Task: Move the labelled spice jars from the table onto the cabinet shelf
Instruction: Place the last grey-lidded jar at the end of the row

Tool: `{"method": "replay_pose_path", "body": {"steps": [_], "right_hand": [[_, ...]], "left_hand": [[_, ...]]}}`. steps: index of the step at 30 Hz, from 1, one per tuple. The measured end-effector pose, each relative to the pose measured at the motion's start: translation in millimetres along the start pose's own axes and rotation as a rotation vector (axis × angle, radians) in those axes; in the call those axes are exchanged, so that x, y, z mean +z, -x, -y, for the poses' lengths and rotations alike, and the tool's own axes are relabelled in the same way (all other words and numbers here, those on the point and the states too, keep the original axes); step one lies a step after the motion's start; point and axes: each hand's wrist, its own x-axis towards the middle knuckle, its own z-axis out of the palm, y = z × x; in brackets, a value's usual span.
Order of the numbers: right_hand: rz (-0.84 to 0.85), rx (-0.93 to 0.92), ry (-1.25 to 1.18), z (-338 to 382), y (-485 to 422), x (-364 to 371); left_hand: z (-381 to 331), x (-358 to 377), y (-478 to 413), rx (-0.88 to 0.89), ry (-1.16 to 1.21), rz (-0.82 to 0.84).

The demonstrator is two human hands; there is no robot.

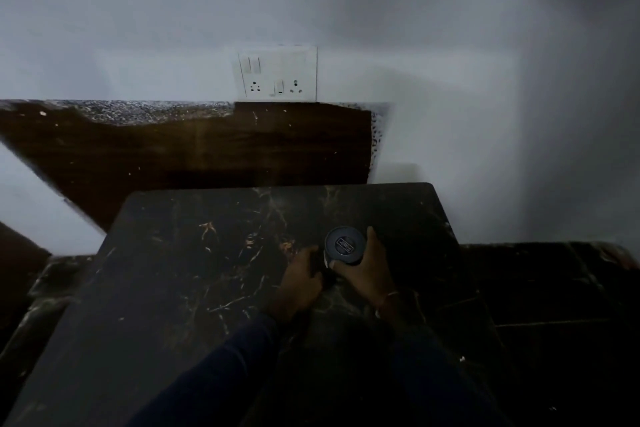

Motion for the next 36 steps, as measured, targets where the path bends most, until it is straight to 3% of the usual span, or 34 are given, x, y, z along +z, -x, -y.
{"method": "replay_pose_path", "body": {"steps": [5,8,13,16,20,23,27,31,36], "right_hand": [[0.023,-0.100,0.361,-7.8,-18.6,24.5],[-0.033,-0.169,0.393,-11.4,-23.4,24.5],[-0.023,-0.112,0.165,-4.7,-10.1,15.2],[0.134,-0.155,-0.090,26.9,11.4,-4.6],[0.422,-0.281,-0.366,75.0,38.1,-31.0],[0.375,-0.312,-0.463,102.1,44.9,-30.3],[0.246,-0.250,-0.652,127.6,54.9,-22.6],[0.134,-0.276,-0.633,135.9,70.4,-11.0],[0.109,-0.315,-0.571,146.1,87.4,-0.1]], "left_hand": [[3.7,-12.9,1.2,-0.060,0.049,0.055],[7.7,-28.4,5.4,-0.081,0.068,0.046],[6.3,-52.7,12.7,-0.062,0.210,0.036],[0.5,-70.9,12.1,-0.097,0.417,0.040],[-5.5,-89.6,16.3,-0.185,1.022,0.379],[-21.7,-93.1,27.3,-0.141,1.241,0.564],[-44.2,-98.4,36.4,-0.005,1.200,0.436],[-48.0,-109.4,41.2,0.125,0.972,0.240],[-50.2,-114.5,46.3,0.271,0.729,0.050]]}}
